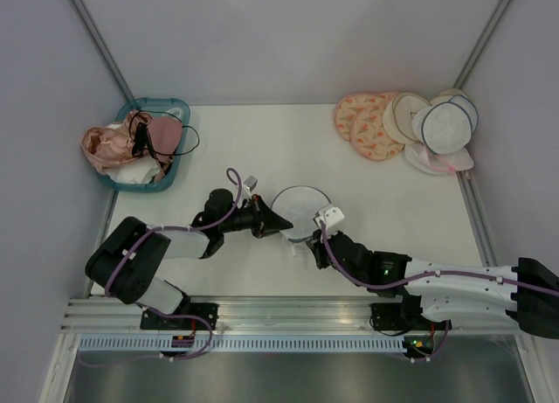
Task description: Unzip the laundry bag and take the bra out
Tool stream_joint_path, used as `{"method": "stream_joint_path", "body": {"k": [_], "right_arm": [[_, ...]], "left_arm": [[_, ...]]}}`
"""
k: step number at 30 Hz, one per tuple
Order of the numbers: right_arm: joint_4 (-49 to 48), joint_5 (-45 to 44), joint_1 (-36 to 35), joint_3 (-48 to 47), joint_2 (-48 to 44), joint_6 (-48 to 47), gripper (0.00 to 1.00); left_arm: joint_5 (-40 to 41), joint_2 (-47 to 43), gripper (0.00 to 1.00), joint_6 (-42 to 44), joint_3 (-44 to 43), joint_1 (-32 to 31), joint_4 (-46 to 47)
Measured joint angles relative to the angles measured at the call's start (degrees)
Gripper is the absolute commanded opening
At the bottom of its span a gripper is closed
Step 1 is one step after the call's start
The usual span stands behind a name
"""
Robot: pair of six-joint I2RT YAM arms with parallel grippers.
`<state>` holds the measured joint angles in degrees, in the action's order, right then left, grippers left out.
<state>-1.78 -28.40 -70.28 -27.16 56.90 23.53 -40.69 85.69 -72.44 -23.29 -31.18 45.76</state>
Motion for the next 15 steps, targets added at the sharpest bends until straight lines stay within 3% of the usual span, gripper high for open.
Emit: {"method": "stream_joint_path", "body": {"k": [6,15], "right_arm": [[2.3,-1.9,-0.1,-0.1,-2.6,0.2,0.01],[16.5,-4.9,-0.1,-5.2,-5.9,2.3,0.0]], "left_arm": [[0.0,0.0,0.02,0.0,0.1,0.2,0.2],[-2.0,1.1,0.02,3.2,-2.4,0.7,-3.7]]}}
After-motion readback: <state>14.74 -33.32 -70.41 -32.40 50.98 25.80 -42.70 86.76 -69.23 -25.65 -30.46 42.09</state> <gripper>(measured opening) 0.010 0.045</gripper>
